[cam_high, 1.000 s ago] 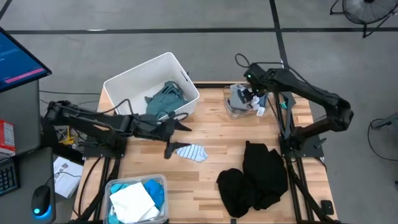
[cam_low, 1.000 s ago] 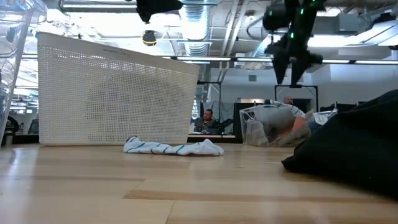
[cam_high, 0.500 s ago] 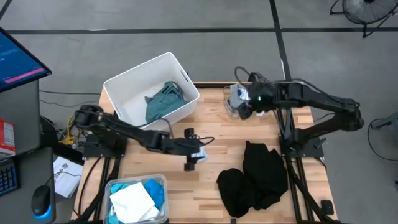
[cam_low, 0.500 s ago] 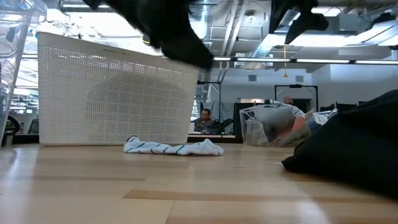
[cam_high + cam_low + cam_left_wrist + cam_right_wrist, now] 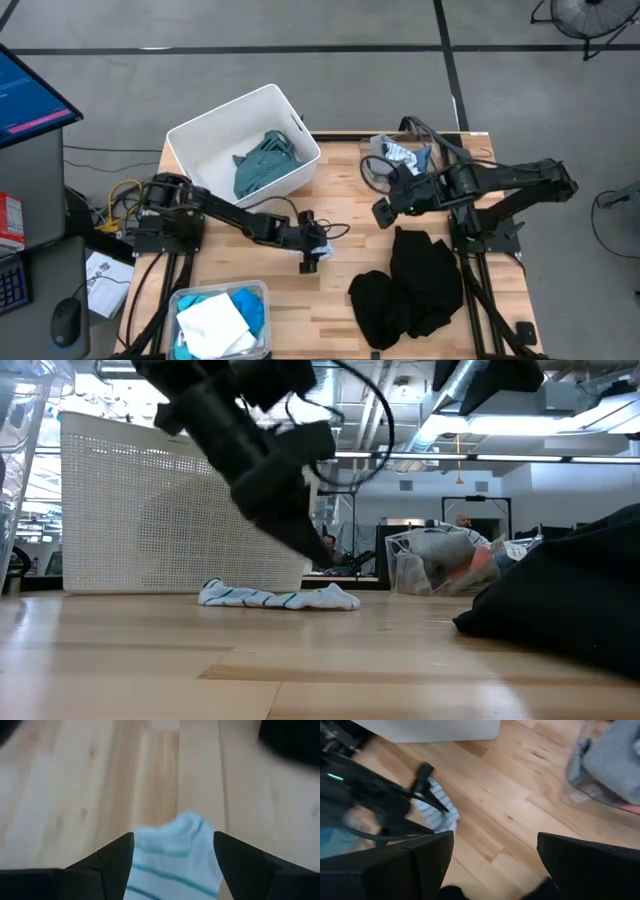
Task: Pick & Place Cloths
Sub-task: Put the white sock into the top transparent bin
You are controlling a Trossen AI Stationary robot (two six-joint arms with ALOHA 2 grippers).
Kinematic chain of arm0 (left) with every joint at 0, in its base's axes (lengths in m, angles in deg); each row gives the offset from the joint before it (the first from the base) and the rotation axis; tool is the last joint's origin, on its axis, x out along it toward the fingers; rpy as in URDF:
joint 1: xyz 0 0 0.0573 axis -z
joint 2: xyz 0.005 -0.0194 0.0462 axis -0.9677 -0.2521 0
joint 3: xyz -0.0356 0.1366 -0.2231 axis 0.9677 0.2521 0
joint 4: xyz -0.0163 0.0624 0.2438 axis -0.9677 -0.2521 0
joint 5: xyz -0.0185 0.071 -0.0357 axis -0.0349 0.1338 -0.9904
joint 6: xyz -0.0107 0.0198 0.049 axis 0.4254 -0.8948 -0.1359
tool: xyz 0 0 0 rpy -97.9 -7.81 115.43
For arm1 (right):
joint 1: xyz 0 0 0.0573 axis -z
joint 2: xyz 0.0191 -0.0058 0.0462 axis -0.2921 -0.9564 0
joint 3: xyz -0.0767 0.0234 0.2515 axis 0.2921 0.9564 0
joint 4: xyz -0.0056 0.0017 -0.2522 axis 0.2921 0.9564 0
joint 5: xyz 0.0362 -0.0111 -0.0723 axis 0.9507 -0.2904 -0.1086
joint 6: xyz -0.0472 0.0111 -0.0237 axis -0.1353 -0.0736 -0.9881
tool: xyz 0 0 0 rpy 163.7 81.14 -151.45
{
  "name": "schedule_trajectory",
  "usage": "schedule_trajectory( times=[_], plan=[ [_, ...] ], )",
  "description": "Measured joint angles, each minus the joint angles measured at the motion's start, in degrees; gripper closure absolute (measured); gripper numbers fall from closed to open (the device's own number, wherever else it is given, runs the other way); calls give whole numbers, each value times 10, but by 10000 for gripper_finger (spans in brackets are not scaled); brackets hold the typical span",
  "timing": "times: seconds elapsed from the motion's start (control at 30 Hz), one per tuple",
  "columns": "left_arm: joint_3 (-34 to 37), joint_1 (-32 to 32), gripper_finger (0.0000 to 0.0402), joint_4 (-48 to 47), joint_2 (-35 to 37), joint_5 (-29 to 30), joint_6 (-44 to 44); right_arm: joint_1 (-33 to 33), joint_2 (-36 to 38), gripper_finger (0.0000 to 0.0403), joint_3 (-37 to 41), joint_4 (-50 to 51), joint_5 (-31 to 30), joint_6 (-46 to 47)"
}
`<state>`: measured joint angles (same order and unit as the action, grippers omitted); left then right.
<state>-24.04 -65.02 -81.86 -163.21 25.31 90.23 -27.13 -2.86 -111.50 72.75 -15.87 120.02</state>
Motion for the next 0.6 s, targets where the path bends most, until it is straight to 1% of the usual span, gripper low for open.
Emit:
schedule_trajectory(
  times=[0.13,0.23,0.3,0.33,0.37,0.43,0.5,0.57,0.6],
  plan=[
    [0,1,147,-7,-35,-9,-1,-21,-20,122,-1,-22,-11,1],
    [-1,1,147,-10,-44,-12,15,-34,-28,122,-1,-49,-8,6],
    [-2,1,156,-14,-45,-13,27,-45,-29,122,-1,-61,-8,18],
    [-1,1,166,-16,-45,-15,31,-50,-29,122,-1,-68,-9,22],
    [-1,1,182,-17,-45,-19,34,-56,-29,122,-1,-72,-14,25],
    [-1,1,228,-23,-42,-26,45,-69,-29,122,-1,-74,-31,30],
    [-1,1,292,-24,-42,-39,58,-83,-29,122,-1,-78,-48,30],
    [0,0,361,-28,-35,-67,67,-96,-29,122,-1,-77,-62,20],
    [1,0,380,-31,-31,-86,74,-102,-29,122,-1,-77,-67,9]
  ],
)
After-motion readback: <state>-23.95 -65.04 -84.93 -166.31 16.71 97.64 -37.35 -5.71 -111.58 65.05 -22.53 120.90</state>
